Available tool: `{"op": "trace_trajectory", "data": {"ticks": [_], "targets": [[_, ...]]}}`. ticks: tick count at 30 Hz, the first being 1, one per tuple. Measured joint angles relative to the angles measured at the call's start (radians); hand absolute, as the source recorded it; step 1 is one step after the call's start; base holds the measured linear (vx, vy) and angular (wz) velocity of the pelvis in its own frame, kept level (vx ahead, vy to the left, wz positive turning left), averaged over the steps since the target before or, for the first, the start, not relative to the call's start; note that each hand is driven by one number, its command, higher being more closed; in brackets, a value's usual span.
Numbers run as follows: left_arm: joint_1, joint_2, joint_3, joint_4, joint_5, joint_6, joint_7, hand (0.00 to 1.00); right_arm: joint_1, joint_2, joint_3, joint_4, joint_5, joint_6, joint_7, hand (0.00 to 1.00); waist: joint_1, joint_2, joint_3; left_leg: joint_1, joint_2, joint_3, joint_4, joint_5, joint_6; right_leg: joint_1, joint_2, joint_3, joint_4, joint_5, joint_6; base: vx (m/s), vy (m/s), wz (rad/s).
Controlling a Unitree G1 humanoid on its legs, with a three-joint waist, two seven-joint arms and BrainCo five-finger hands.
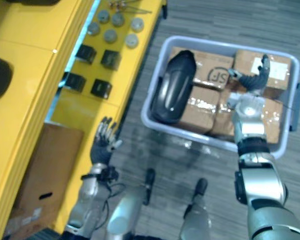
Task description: Walk over and take plastic housings, then place them on the shelf
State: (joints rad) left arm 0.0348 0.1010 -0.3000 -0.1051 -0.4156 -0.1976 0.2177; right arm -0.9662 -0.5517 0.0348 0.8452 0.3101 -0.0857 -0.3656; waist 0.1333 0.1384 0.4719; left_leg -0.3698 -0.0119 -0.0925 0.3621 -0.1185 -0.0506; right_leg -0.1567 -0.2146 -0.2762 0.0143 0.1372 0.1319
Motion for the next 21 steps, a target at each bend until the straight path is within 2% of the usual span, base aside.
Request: {"op": "trace_trajectory", "data": {"ticks": [7,15,21], "targets": [[-0.005,0.000,-0.036,0.032,-0.001,-0.013,0.006,0.00,0.003,0.019,0.046,-0.058,-0.012,0.007,0.060,0.00,0.016,0.007,0.004,-0.019,0.008,0.018,0.016,0.002,0.001,-0.020,0.002,-0.001,0.008,-0.001,-0.001,-0.07,-0.003,-0.06],[-0.017,0.000,-0.047,0.041,-0.009,-0.012,0.008,0.00,0.046,0.085,0.086,-0.086,-0.073,0.112,0.063,0.00,0.016,0.007,0.004,-0.015,0.014,0.022,-0.023,0.032,-0.006,-0.037,0.004,-0.003,0.012,-0.004,-0.006,-0.02,-0.013,-0.01],[-0.034,-0.012,-0.076,0.065,-0.010,-0.010,0.015,0.00,0.046,0.091,0.110,0.033,-0.090,0.135,0.080,0.00,0.021,0.007,0.003,-0.013,0.011,0.016,-0.049,0.049,-0.010,-0.043,0.001,-0.017,0.015,-0.004,-0.006,0.00,-0.011,0.05]]}}
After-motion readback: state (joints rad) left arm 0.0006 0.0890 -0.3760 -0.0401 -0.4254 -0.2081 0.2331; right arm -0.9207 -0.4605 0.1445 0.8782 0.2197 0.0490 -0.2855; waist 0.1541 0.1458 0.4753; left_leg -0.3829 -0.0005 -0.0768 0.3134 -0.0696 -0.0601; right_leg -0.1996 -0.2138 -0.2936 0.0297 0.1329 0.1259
